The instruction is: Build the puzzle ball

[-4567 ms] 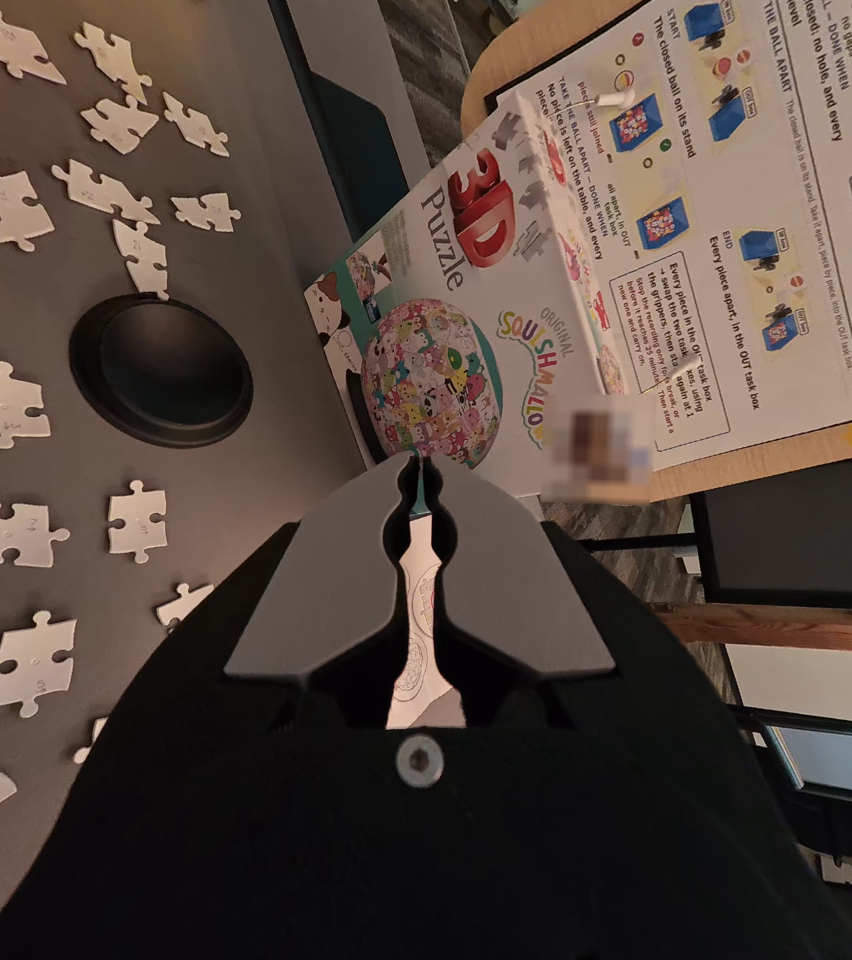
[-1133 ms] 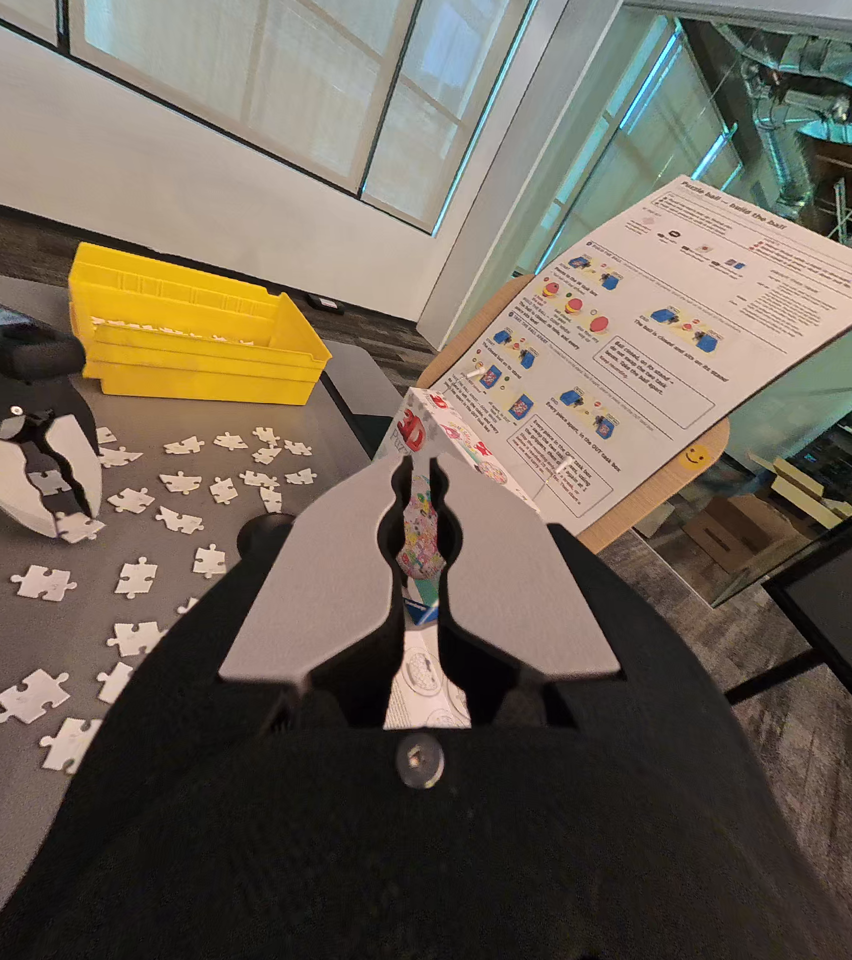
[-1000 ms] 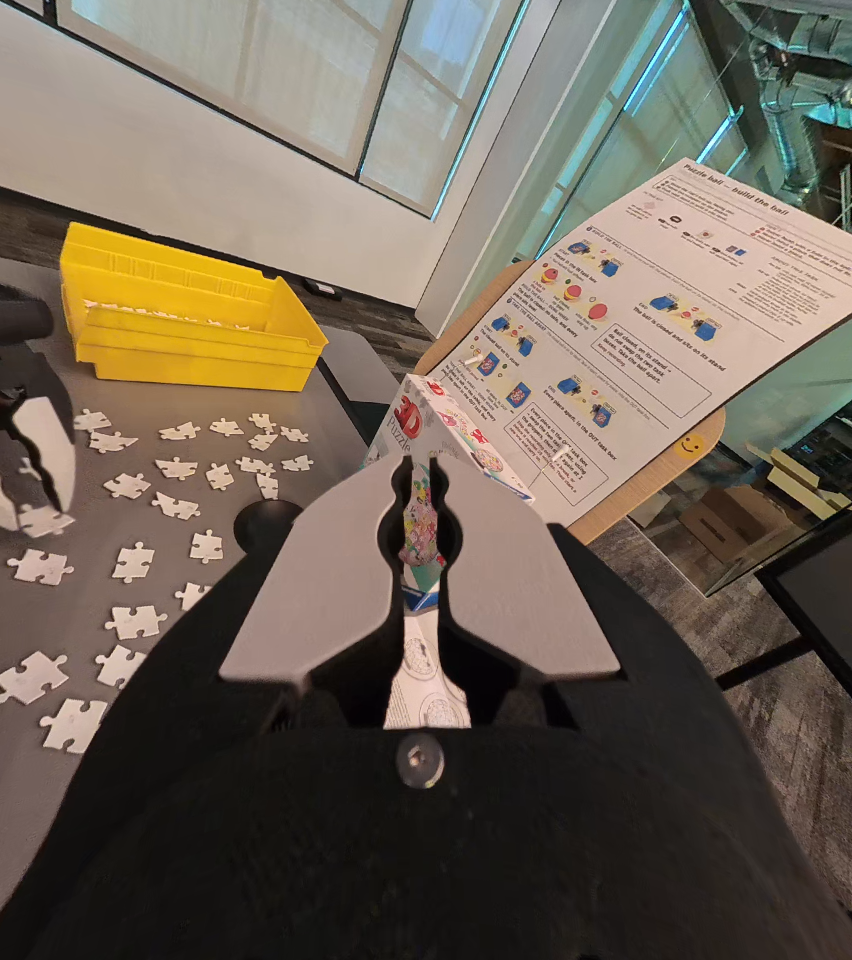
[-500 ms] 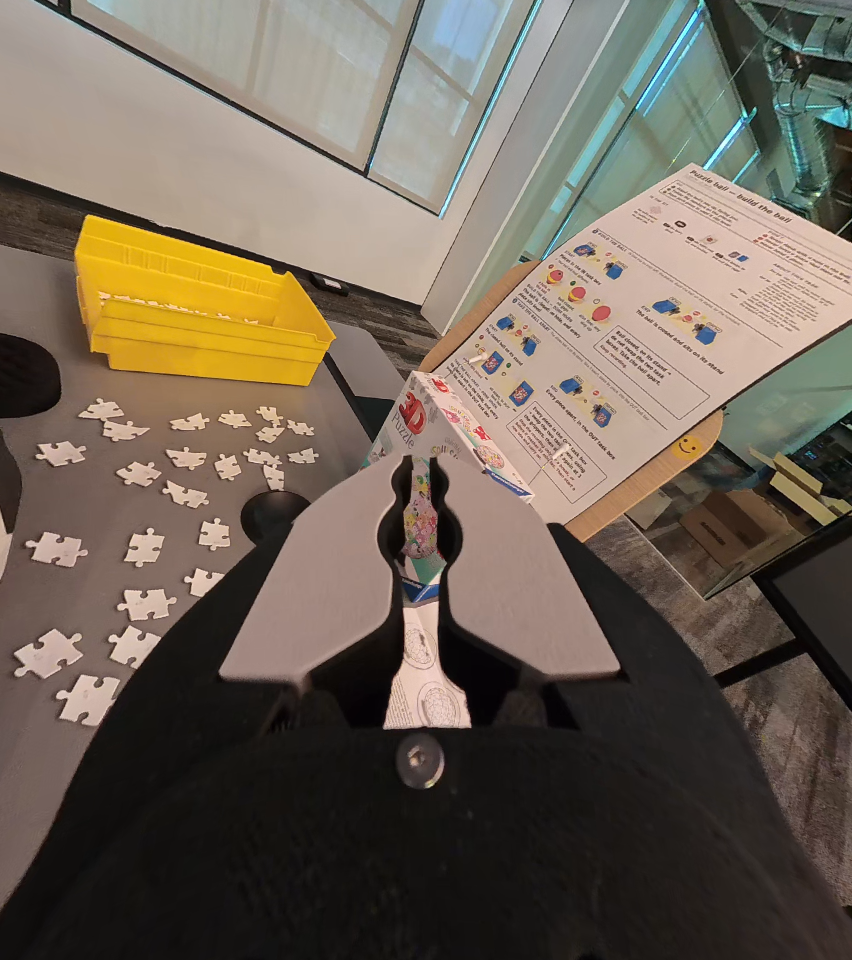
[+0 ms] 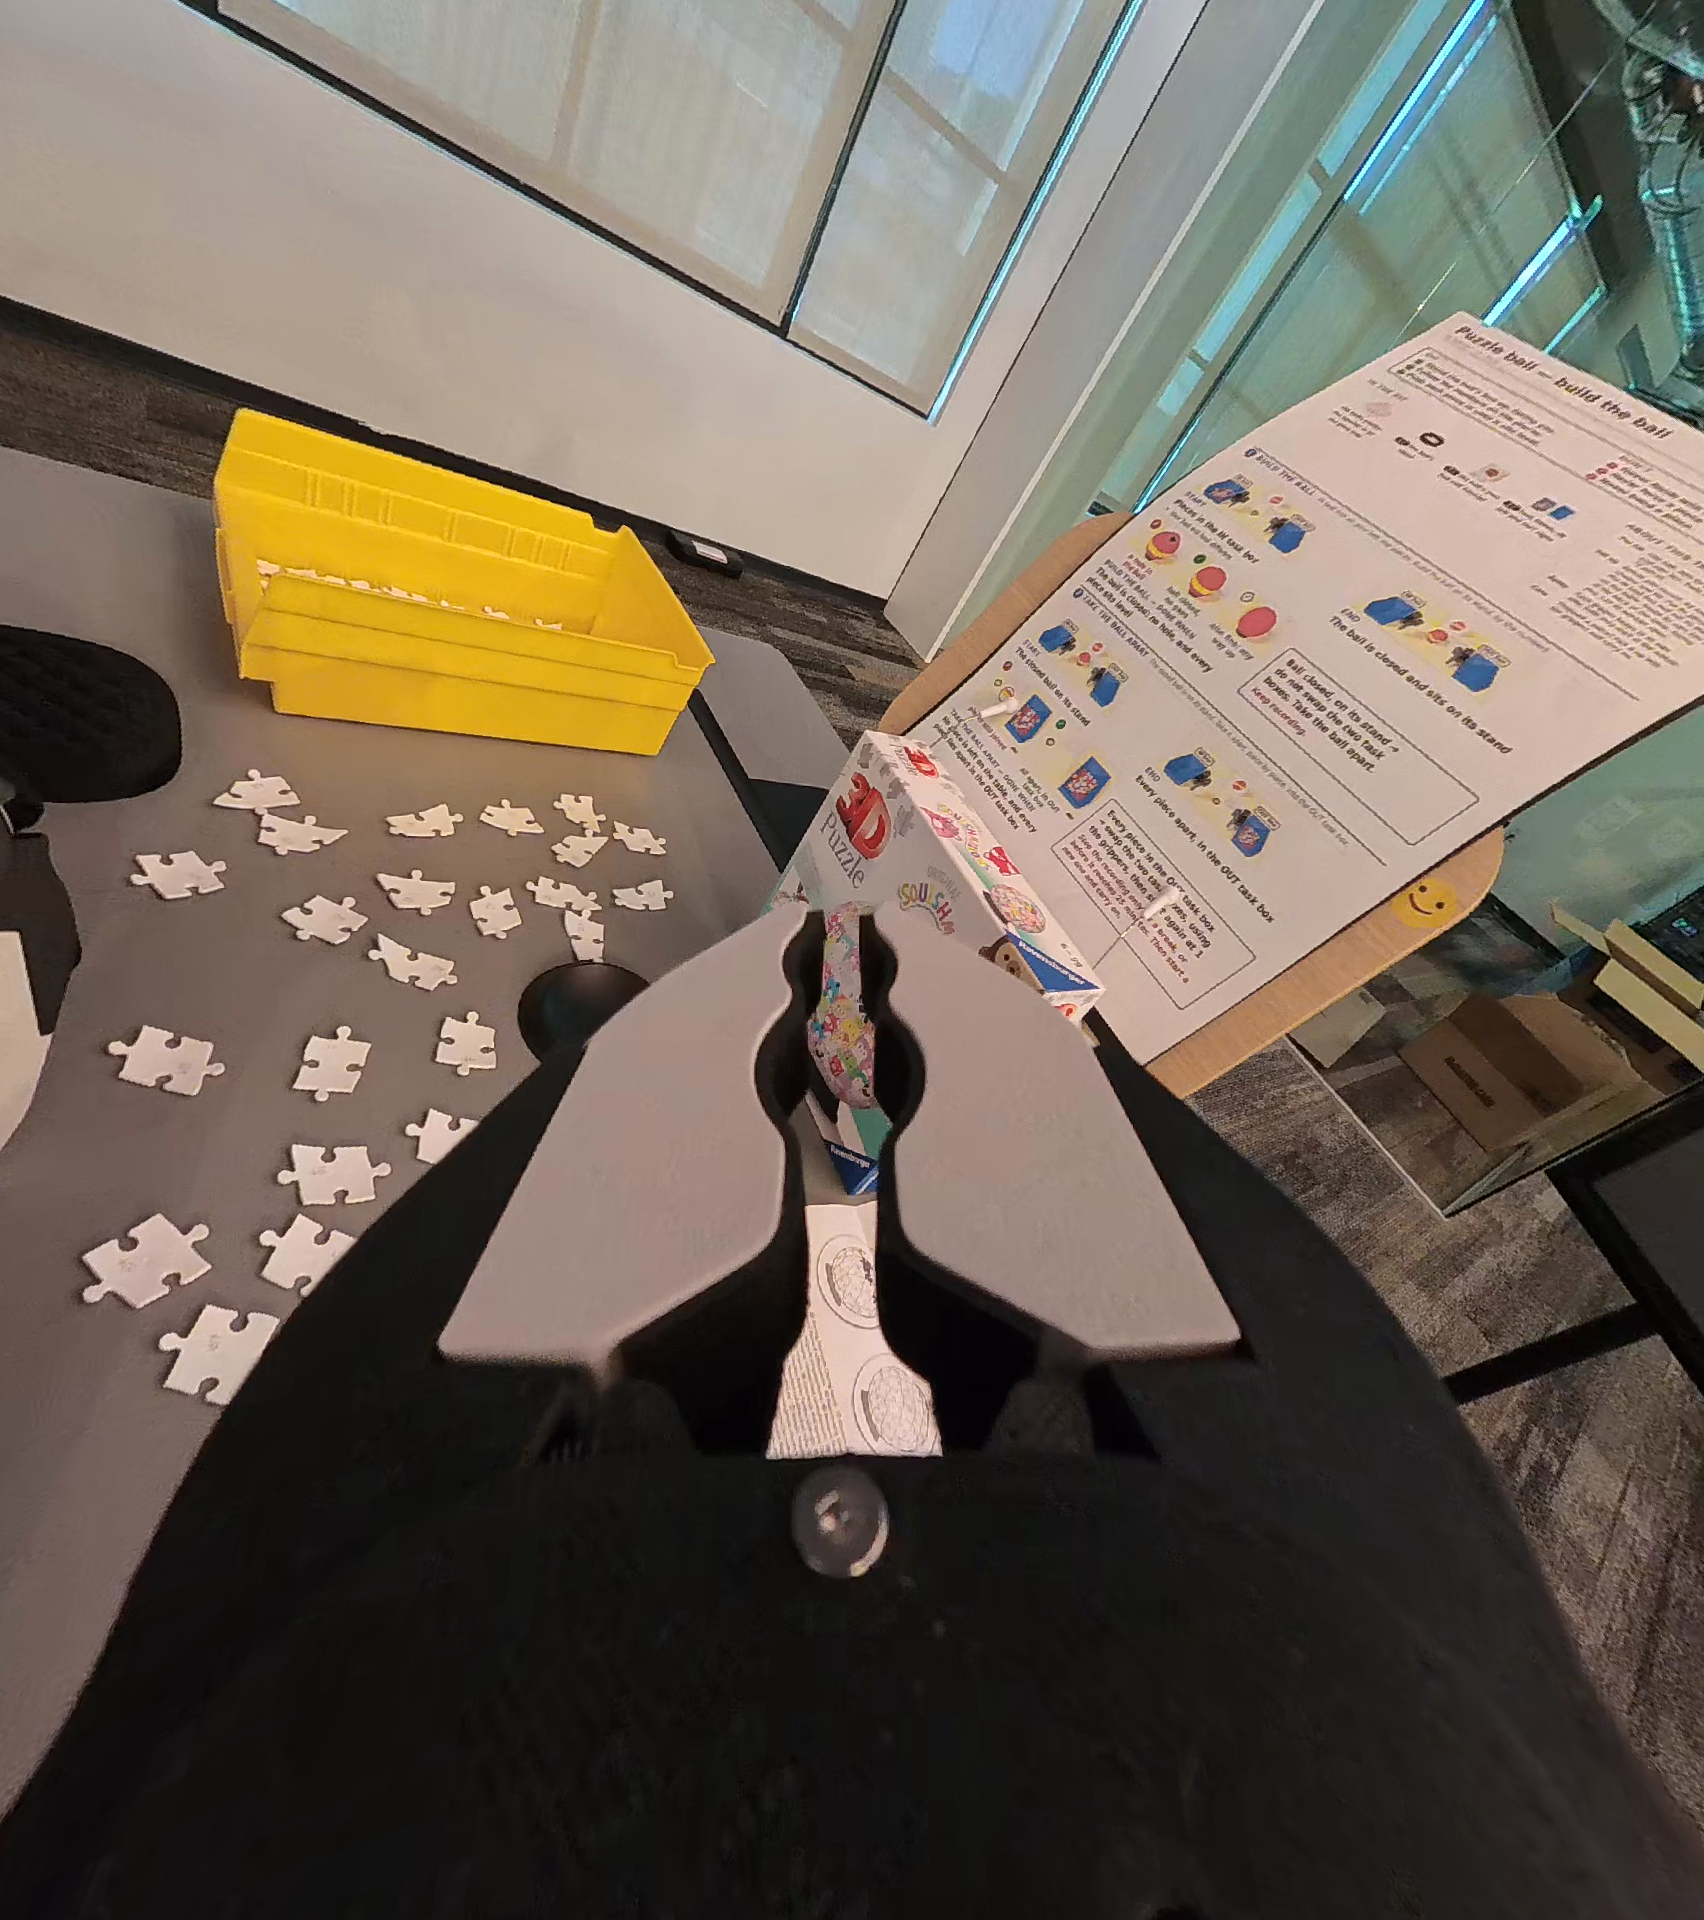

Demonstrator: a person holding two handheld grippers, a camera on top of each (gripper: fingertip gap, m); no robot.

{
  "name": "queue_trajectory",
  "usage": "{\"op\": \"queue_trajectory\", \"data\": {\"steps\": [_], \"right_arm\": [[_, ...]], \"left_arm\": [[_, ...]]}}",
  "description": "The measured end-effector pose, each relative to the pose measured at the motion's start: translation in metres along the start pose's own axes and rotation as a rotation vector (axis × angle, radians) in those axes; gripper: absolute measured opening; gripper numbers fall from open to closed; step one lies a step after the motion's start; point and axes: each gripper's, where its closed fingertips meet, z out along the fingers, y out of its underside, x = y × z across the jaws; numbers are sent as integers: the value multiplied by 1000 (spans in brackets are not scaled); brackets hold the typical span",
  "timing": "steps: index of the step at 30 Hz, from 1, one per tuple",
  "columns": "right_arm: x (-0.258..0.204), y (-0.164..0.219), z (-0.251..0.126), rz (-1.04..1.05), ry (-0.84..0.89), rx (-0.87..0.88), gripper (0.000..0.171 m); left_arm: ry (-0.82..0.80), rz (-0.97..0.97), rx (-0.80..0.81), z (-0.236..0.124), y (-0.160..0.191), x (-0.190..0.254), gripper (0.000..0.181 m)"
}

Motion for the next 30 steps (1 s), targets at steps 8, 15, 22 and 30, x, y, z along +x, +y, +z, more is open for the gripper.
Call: {"op": "queue_trajectory", "data": {"steps": [8,15,22,30], "right_arm": [[1,1,-1,0,2,-2,7],[1,5,2,-4,4,-25,7],[1,8,4,-8,4,-40,7],[1,10,5,-10,0,-49,7]], "left_arm": [[30,28,12,0,1,1,26],[48,52,14,-1,3,0,26],[62,55,22,-1,2,0,26],[74,49,25,-2,1,-1,26]]}}
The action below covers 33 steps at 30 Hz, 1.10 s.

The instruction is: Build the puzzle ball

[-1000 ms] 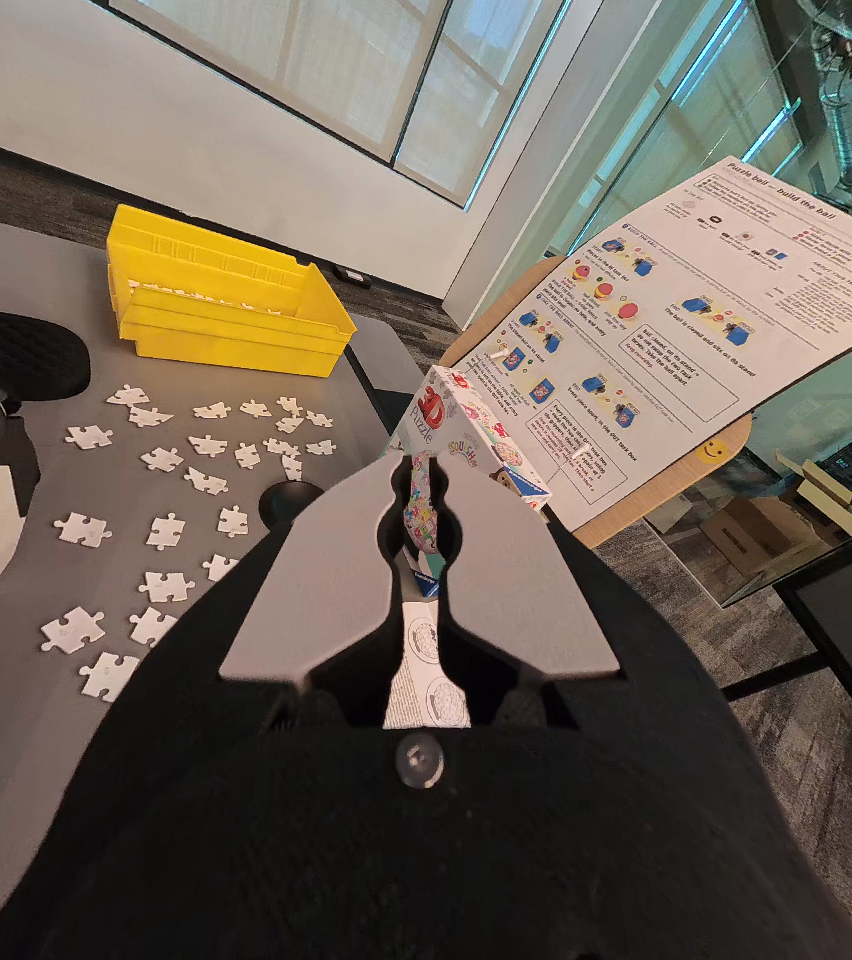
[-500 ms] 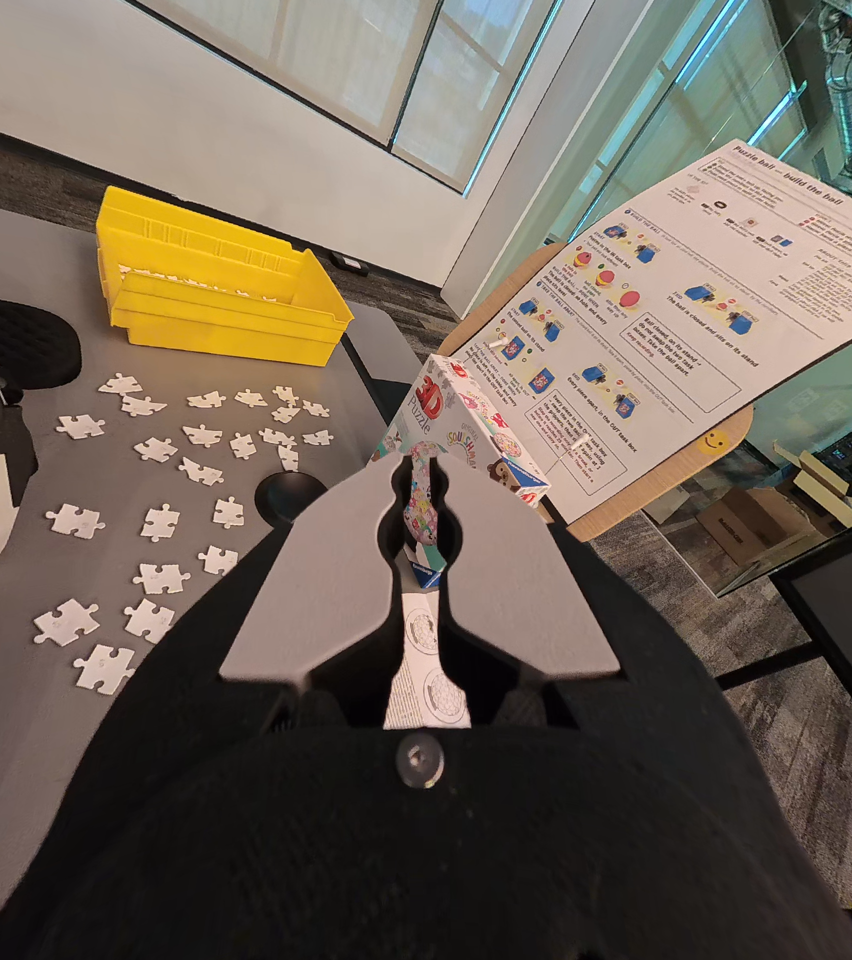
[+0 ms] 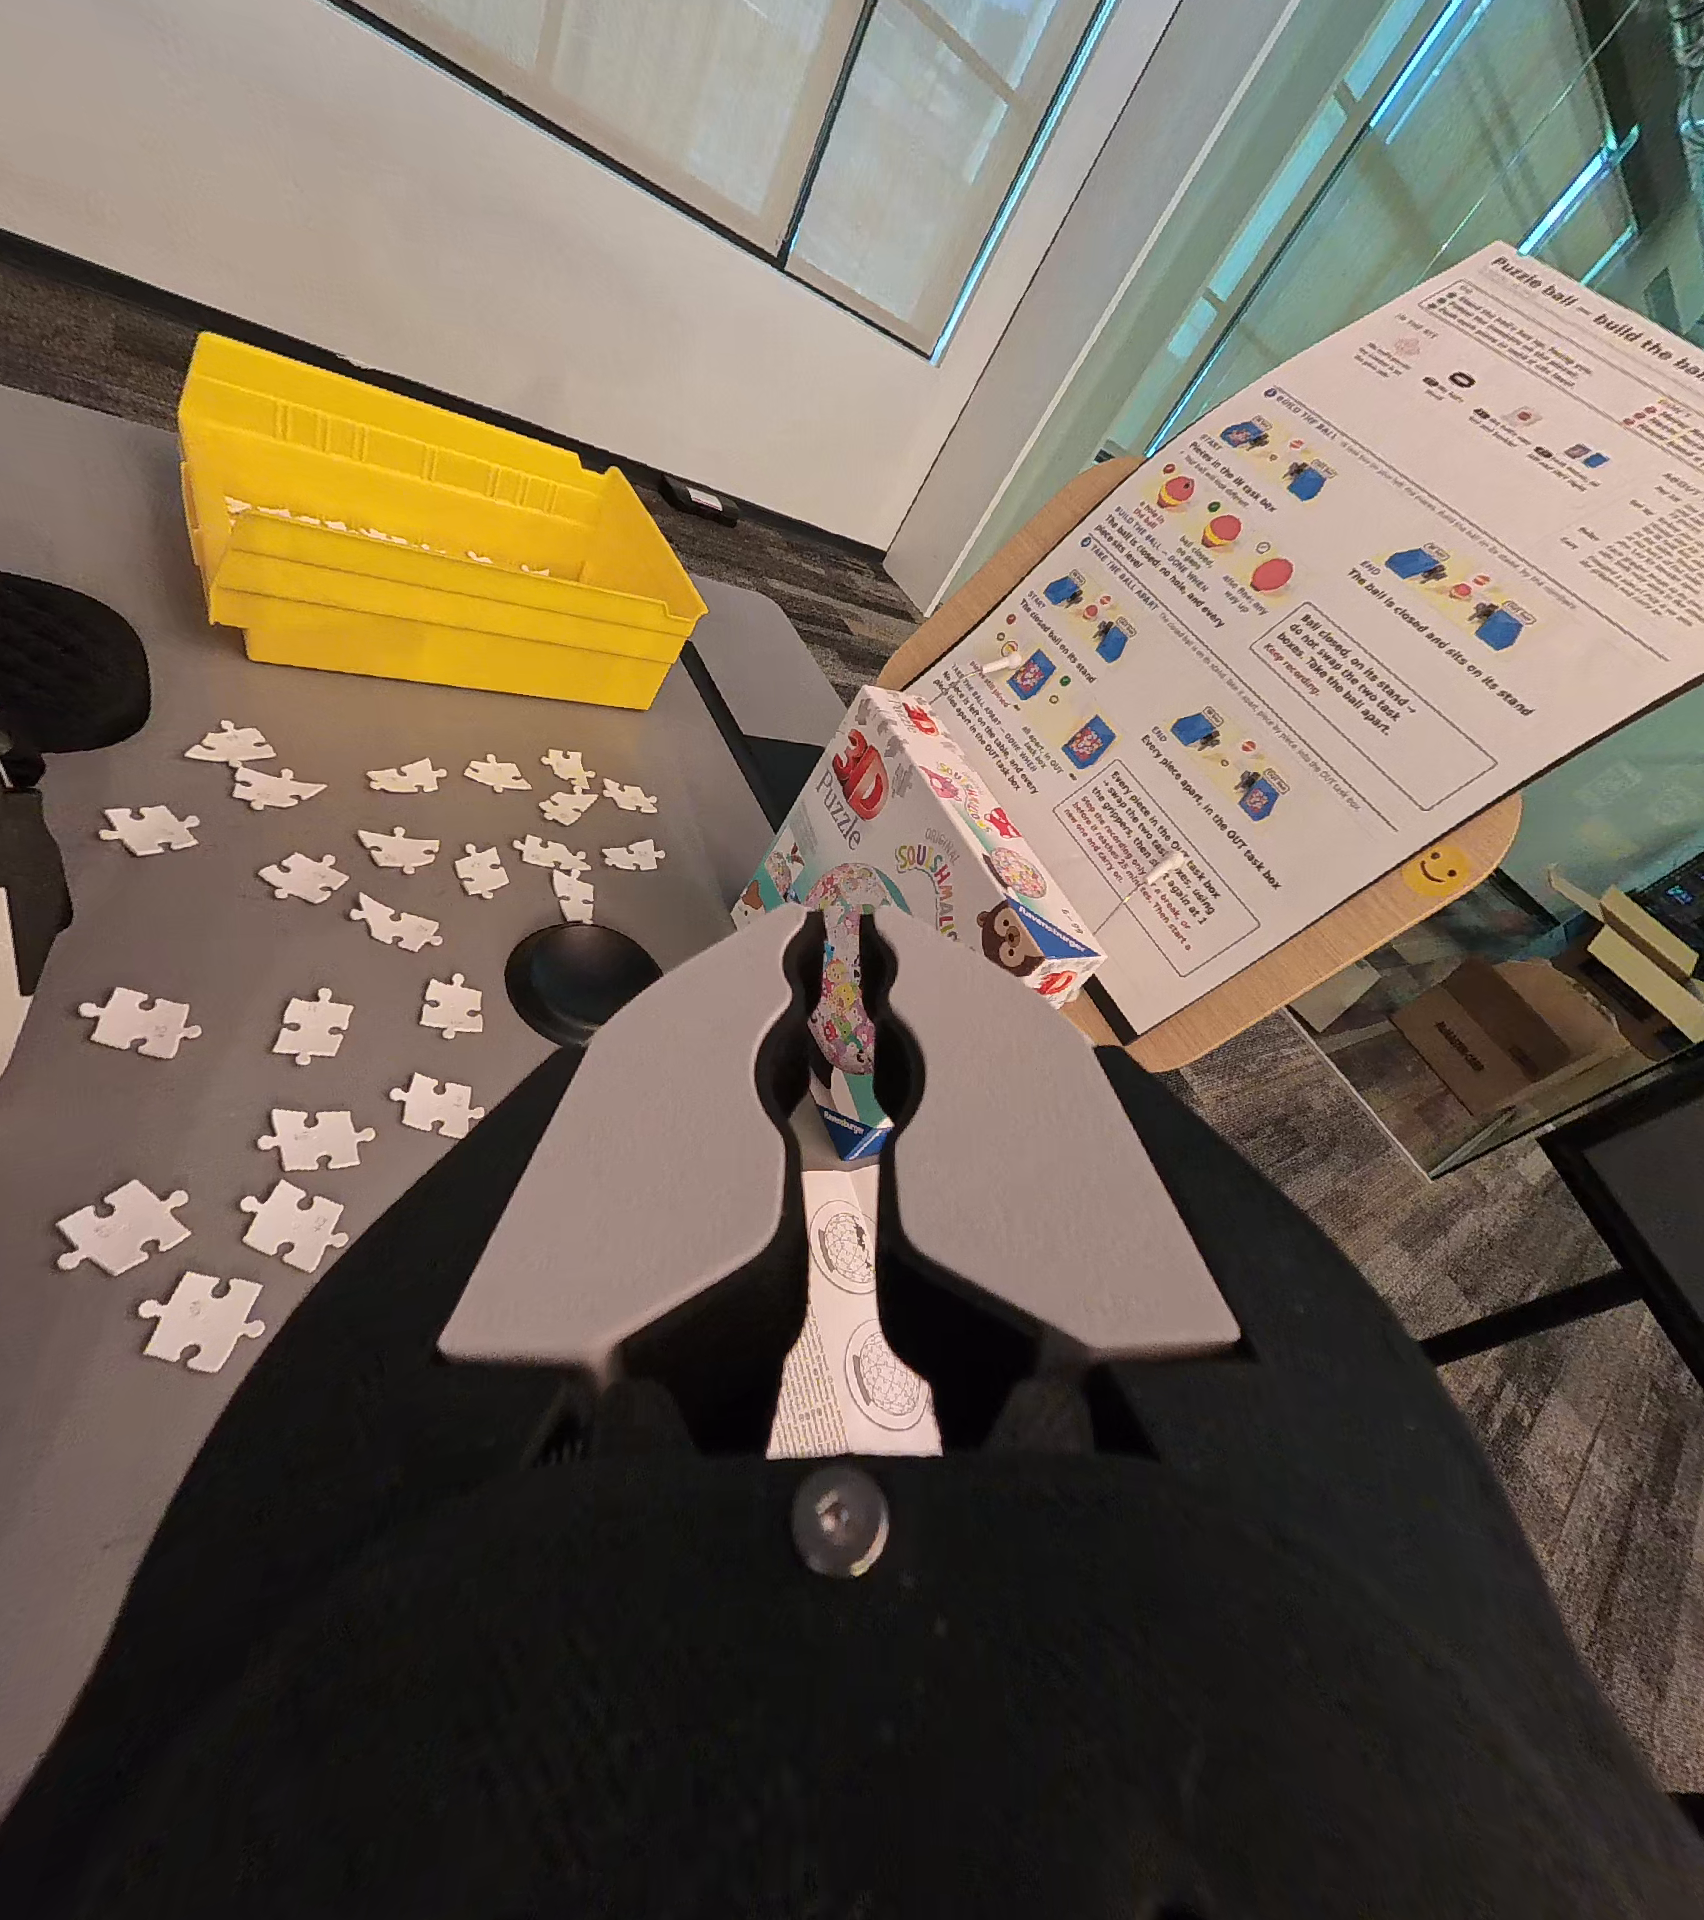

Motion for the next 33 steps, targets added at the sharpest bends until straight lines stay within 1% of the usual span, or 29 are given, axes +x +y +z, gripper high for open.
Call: {"op": "queue_trajectory", "data": {"steps": [11,22,26,29,33], "right_arm": [[-1,2,1,-6,-8,-11,7],[0,1,-2,-5,-5,-4,7],[1,1,-4,-2,-2,0,7],[2,0,-5,1,0,4,7],[3,1,-6,3,1,6,7]], "left_arm": [[-8,0,7,0,0,0,26],[-9,0,-4,0,-1,0,31],[-45,-6,-7,0,0,-4,38],[-49,-15,24,-3,-4,-4,40],[-57,-46,116,-17,-15,-3,43]]}}
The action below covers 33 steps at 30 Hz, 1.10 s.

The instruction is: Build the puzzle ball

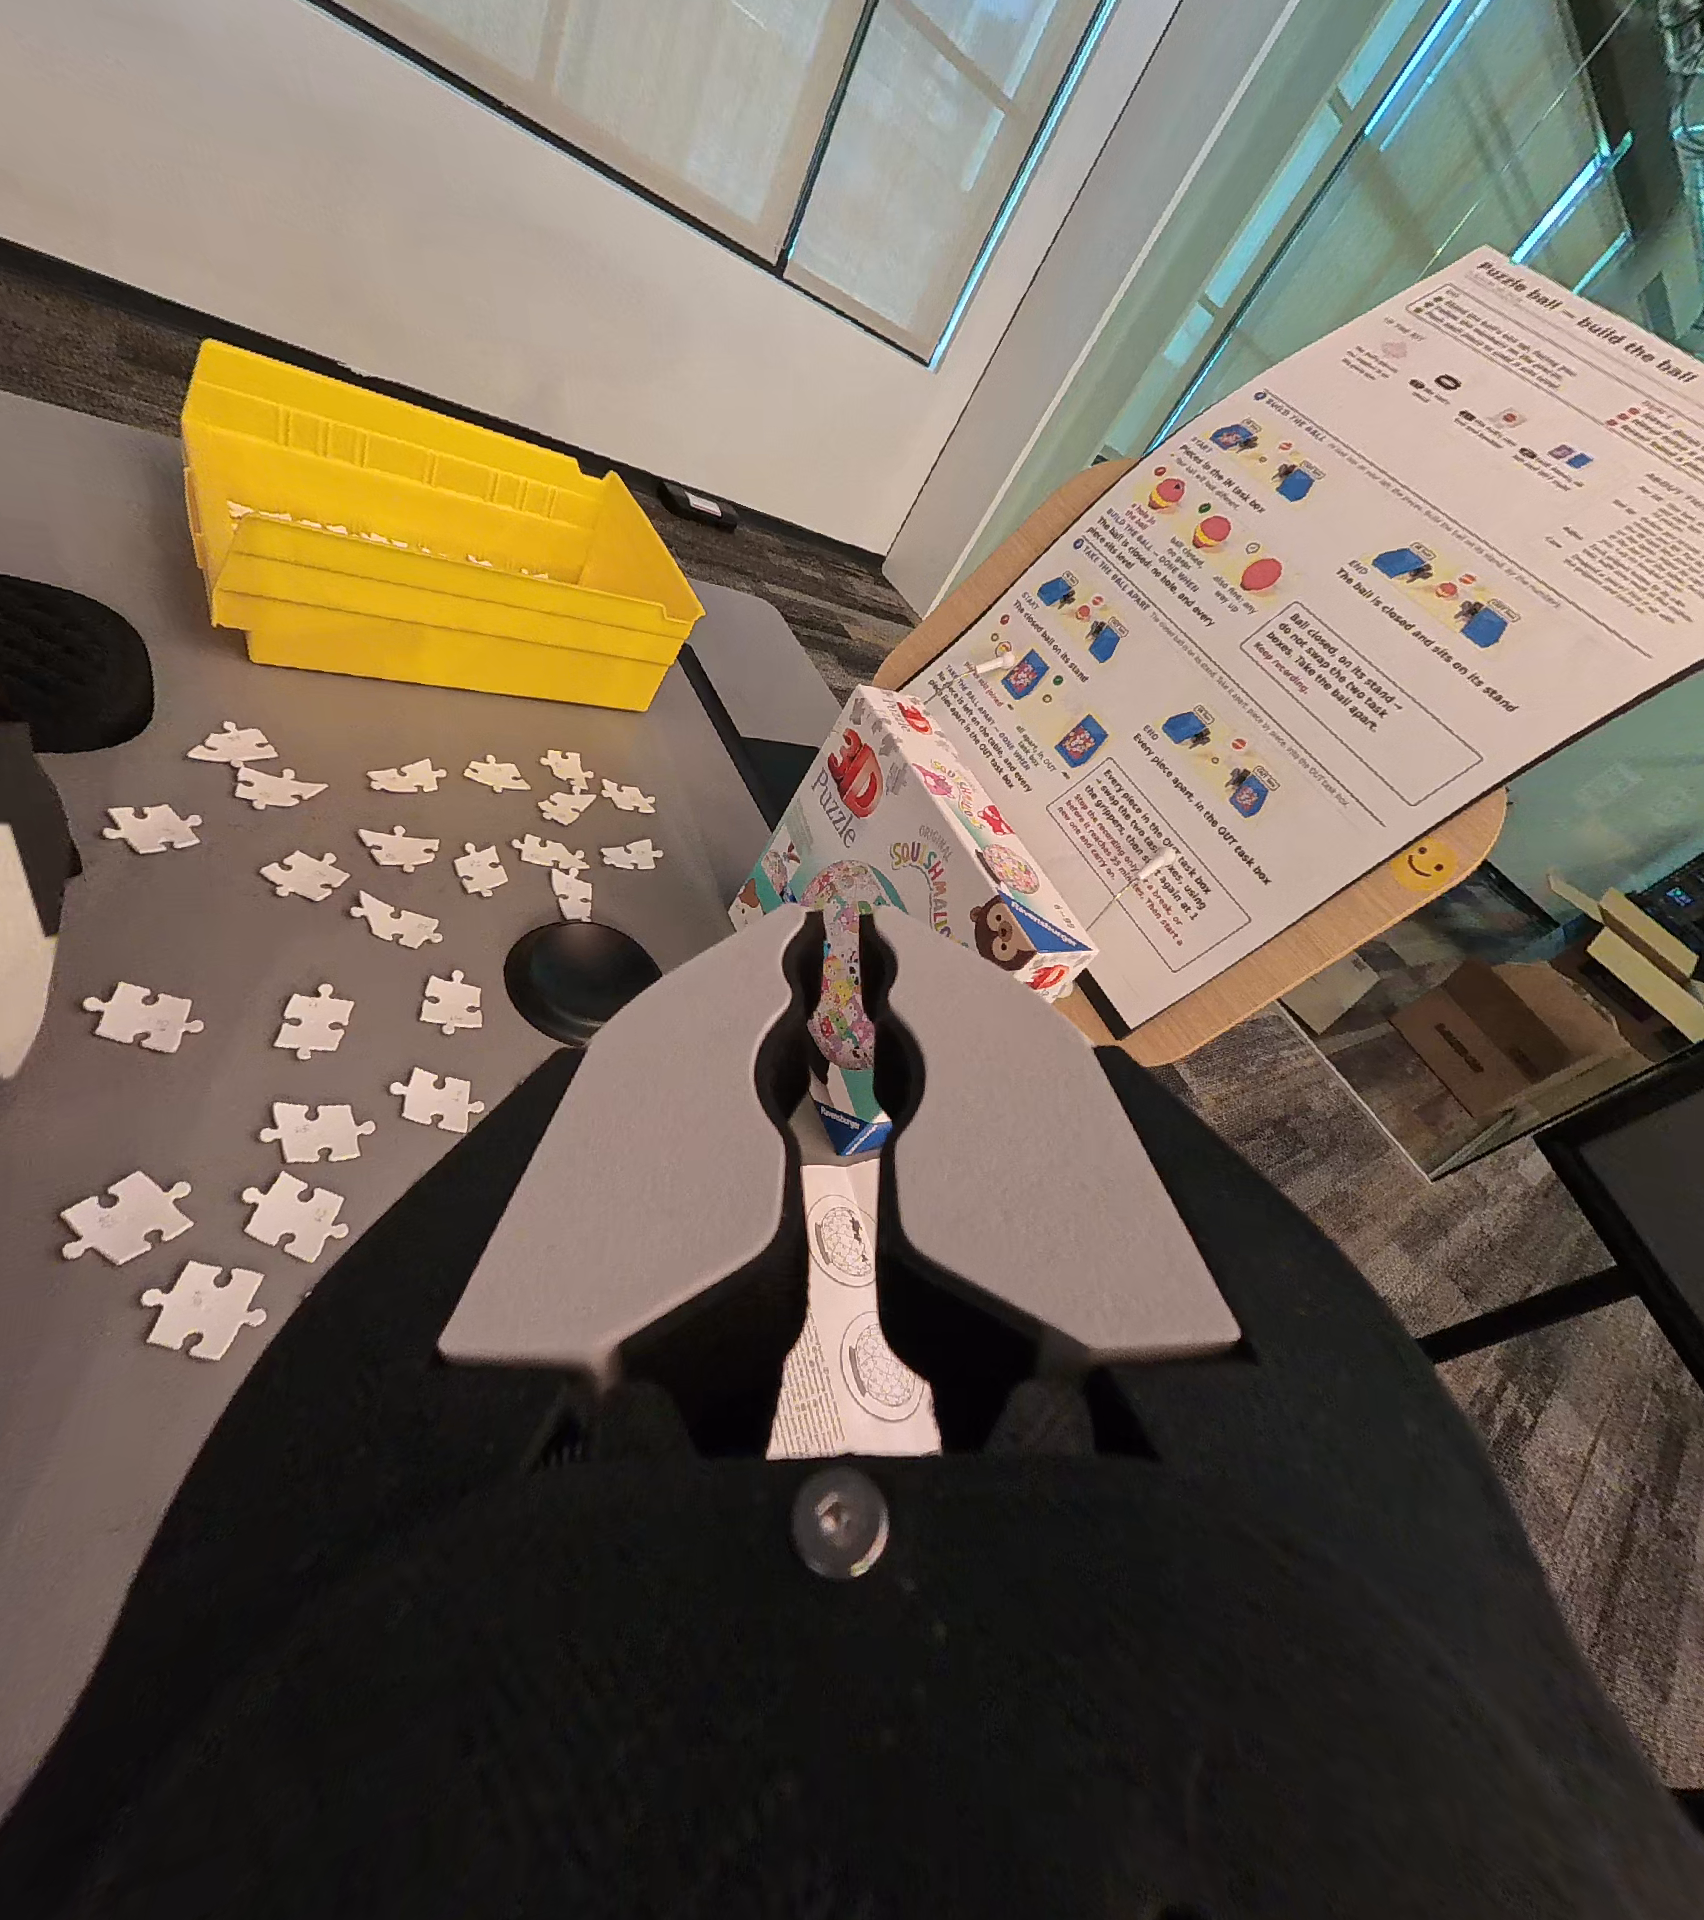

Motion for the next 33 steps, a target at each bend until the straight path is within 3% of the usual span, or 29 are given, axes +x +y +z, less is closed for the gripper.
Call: {"op": "queue_trajectory", "data": {"steps": [7,26,30,33], "right_arm": [[-1,2,-2,0,-8,-10,7],[-2,11,3,-14,-15,-56,7],[-2,13,6,-14,-17,-64,7],[-2,17,11,-14,-17,-80,7]], "left_arm": [[-94,-63,130,-37,-7,-9,44],[-445,-260,-61,-92,87,-59,43],[-520,-278,-70,-113,97,-70,43],[-621,-260,-54,-146,87,-87,42]]}}
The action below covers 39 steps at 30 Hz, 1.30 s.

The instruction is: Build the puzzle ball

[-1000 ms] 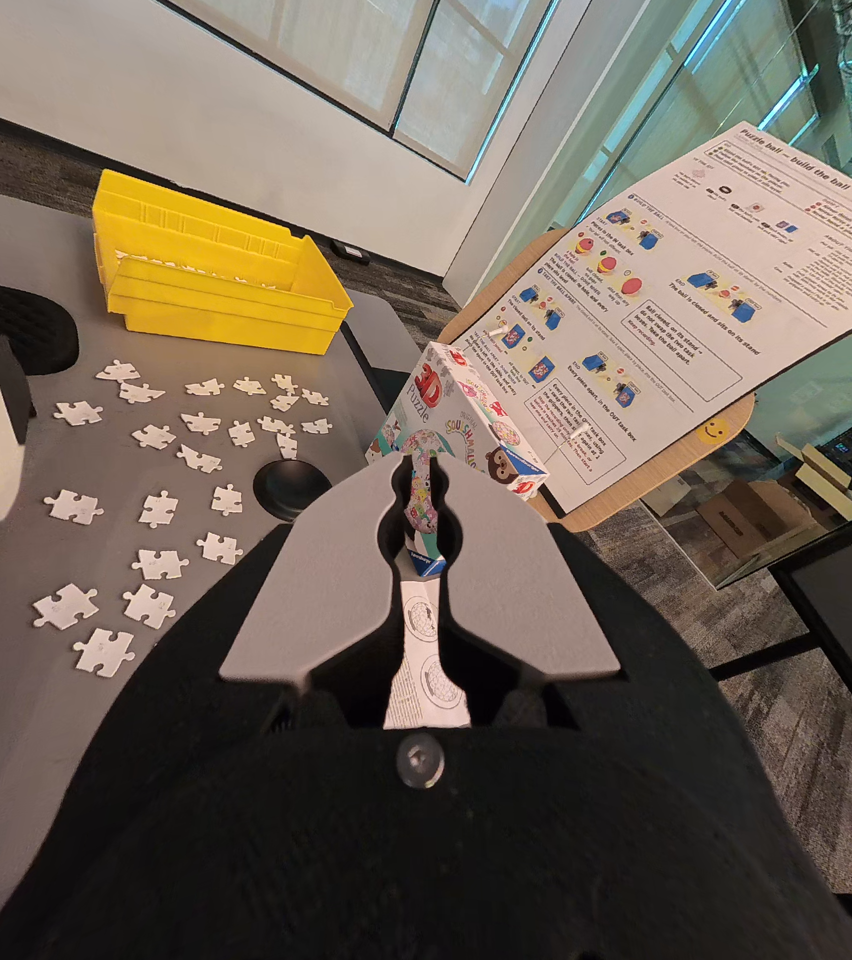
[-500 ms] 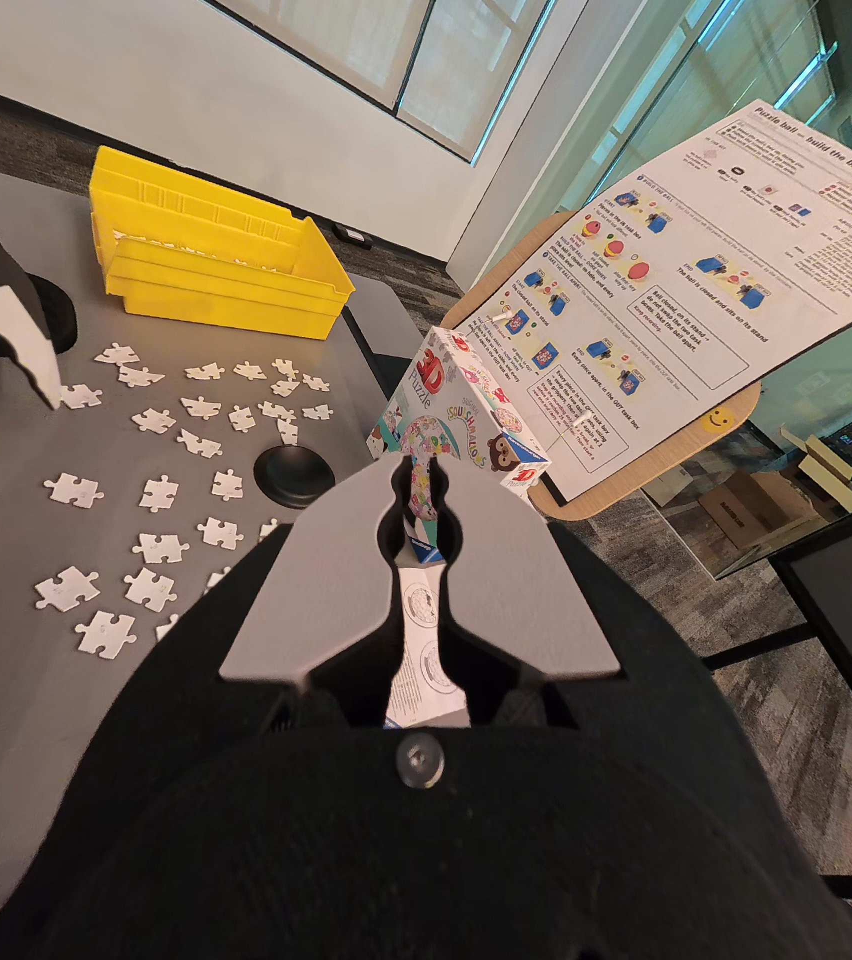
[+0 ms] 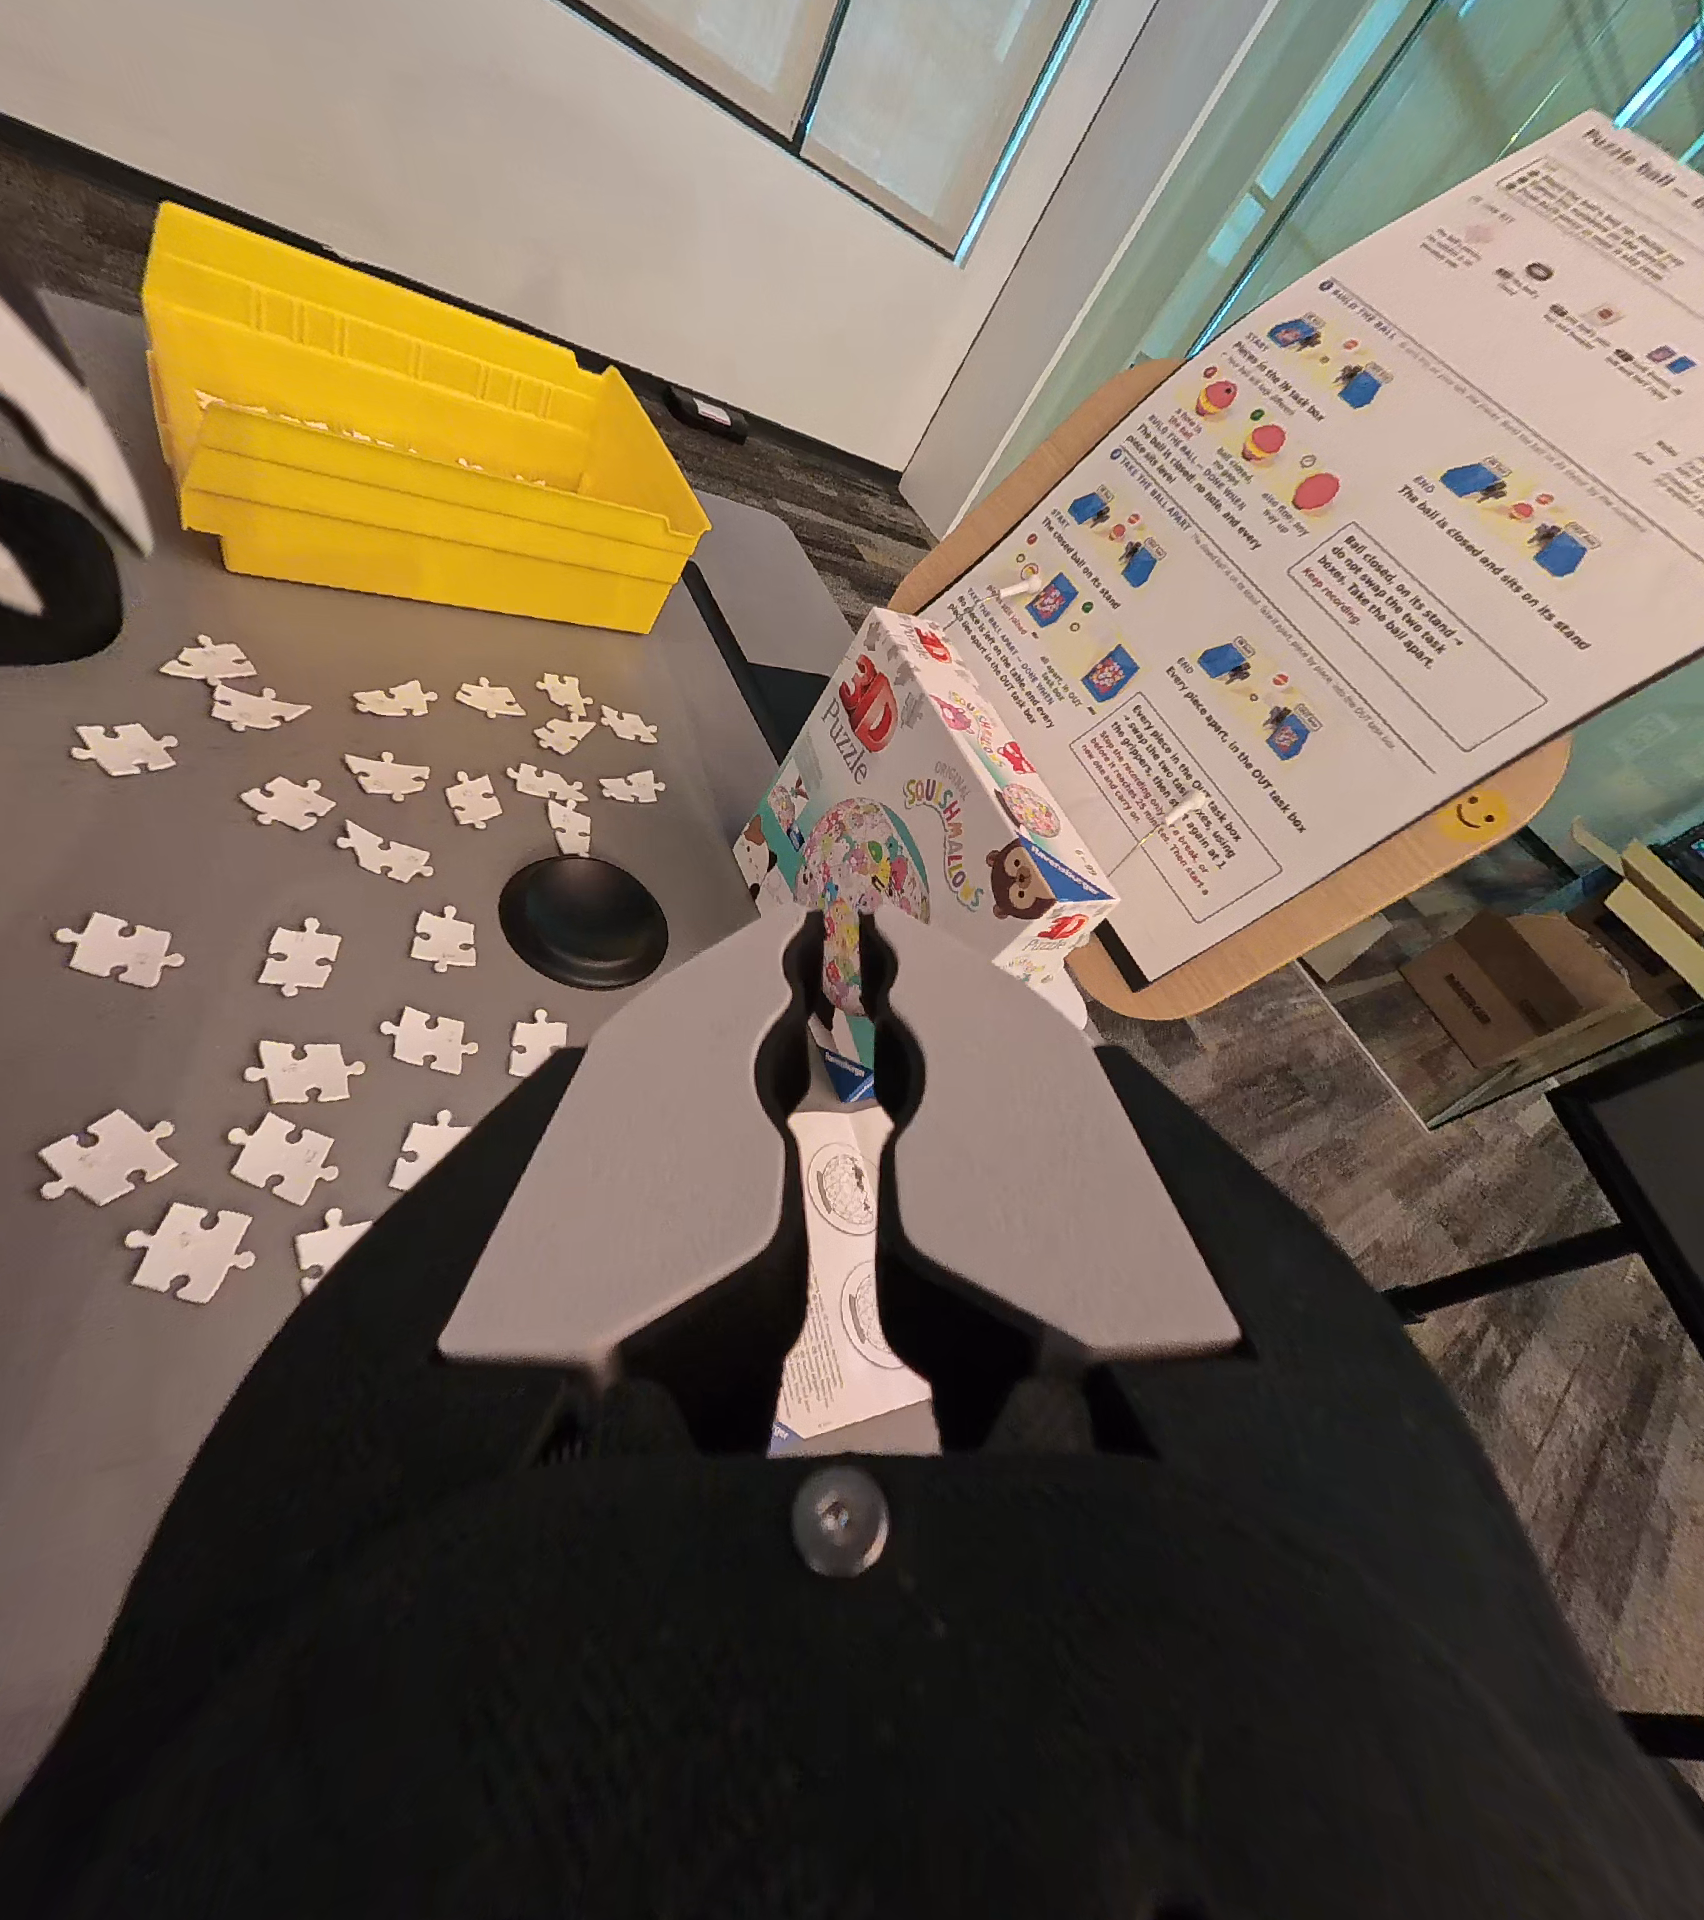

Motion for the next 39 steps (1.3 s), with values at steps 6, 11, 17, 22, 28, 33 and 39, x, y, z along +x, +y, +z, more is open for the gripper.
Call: {"op": "queue_trajectory", "data": {"steps": [6,11,17,22,28,33,39], "right_arm": [[-1,5,10,-12,5,-32,7],[11,13,16,12,52,-28,12],[33,25,19,80,133,1,23],[42,34,26,69,177,1,22],[40,40,35,46,178,-13,17],[38,41,41,34,172,-11,9],[40,35,37,44,183,32,1]], "left_arm": [[-135,-86,206,-52,-94,-55,32],[6,-383,494,-81,-165,-76,18],[-13,-390,613,-81,-189,-94,19],[-34,-352,569,-63,-195,-98,23],[-45,-345,590,-55,-207,-100,23],[-14,-339,562,-40,-210,-96,22],[5,-321,530,-29,-212,-91,20]]}}
